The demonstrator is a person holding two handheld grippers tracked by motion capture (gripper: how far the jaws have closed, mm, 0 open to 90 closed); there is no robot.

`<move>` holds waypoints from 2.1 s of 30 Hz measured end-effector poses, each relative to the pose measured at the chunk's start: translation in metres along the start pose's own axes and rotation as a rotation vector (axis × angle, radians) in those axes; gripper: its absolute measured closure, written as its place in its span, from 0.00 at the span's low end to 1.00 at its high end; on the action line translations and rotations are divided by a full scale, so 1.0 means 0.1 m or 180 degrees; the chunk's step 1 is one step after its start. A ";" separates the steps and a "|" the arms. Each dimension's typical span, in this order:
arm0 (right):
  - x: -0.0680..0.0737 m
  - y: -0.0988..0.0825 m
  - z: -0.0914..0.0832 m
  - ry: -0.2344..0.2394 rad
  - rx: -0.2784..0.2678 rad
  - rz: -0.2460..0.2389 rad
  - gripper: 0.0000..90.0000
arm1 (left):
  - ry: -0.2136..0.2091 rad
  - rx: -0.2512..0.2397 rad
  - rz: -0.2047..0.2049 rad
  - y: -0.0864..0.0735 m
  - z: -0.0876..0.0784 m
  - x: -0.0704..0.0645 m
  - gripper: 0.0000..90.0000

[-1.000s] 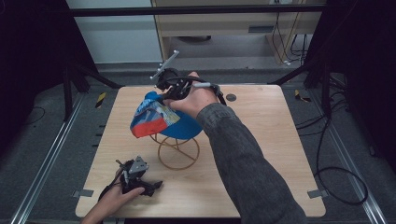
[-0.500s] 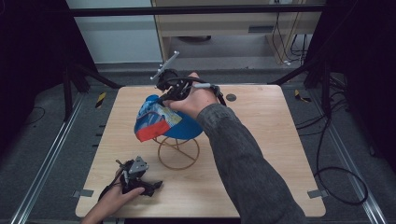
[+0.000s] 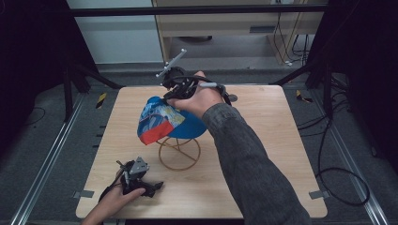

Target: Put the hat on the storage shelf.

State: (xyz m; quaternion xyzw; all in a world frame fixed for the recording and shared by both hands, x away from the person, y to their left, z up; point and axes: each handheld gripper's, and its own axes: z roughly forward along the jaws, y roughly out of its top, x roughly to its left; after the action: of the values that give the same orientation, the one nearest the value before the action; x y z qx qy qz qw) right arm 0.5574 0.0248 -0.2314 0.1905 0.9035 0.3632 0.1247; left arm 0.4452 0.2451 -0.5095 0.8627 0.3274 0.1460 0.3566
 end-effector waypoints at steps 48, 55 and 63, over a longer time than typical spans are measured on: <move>0.02 -0.36 -0.47 -0.0303 -0.0374 0.0311 0.07 | -0.0001 0.0003 0.0006 0.00 0.00 0.00 0.00; -0.09 -0.56 -0.63 -0.0356 -0.0535 0.0399 0.07 | -0.0011 0.0003 0.0011 0.00 0.00 0.01 0.00; -0.13 -0.75 -0.77 -0.0483 -0.0604 0.0477 0.08 | -0.0012 0.0004 0.0020 0.00 0.00 0.00 0.00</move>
State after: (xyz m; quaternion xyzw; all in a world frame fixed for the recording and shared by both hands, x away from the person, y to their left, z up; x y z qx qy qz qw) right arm 0.5218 -0.0774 -0.2290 0.2717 0.8363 0.4399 0.1826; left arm 0.4453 0.2457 -0.5094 0.8643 0.3242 0.1452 0.3562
